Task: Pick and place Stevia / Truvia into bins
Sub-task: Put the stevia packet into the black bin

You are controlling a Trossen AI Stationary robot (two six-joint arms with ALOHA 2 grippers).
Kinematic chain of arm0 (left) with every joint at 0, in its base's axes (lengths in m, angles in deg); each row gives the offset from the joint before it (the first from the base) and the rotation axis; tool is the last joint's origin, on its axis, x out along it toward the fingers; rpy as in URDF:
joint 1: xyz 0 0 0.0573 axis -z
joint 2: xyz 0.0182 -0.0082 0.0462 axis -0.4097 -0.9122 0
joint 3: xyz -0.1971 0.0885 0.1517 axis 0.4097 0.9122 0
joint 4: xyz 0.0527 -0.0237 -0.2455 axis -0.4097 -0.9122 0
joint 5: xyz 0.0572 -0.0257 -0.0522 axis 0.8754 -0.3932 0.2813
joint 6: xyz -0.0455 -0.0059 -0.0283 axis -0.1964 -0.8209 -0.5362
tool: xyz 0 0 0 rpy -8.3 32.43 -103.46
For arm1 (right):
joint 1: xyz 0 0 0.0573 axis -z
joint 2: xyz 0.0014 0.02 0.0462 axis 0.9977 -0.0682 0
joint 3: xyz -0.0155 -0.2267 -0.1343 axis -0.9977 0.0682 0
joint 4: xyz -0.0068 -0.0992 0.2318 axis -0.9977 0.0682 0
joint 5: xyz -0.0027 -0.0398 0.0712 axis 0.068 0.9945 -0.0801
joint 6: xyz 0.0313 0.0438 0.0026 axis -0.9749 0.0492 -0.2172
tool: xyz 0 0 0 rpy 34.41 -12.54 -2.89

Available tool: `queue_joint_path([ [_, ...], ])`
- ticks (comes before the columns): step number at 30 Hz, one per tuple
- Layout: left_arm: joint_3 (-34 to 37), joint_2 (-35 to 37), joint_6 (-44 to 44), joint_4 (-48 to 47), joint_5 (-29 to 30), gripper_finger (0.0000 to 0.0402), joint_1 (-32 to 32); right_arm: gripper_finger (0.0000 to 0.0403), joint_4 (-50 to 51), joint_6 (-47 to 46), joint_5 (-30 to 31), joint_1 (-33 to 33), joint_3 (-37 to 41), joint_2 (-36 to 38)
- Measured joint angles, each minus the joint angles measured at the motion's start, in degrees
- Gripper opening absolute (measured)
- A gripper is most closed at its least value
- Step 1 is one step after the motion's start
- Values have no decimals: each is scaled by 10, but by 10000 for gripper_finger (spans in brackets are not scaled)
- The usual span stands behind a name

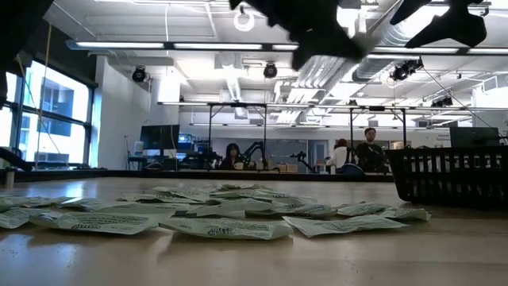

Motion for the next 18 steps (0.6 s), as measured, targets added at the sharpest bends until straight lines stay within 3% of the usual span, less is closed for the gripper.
queue_joint_path([
  [7, -72, -118, -111, 57, 46, 29, 54, 257, 6, 13, 3, -17, 0, 2],
  [12, -133, -192, -170, 5, 48, 38, 57, 257, 6, 14, -3, -30, 0, 2],
  [18, -149, -209, -183, -64, 18, 59, 57, 257, 9, 12, -5, -42, 0, 2],
])
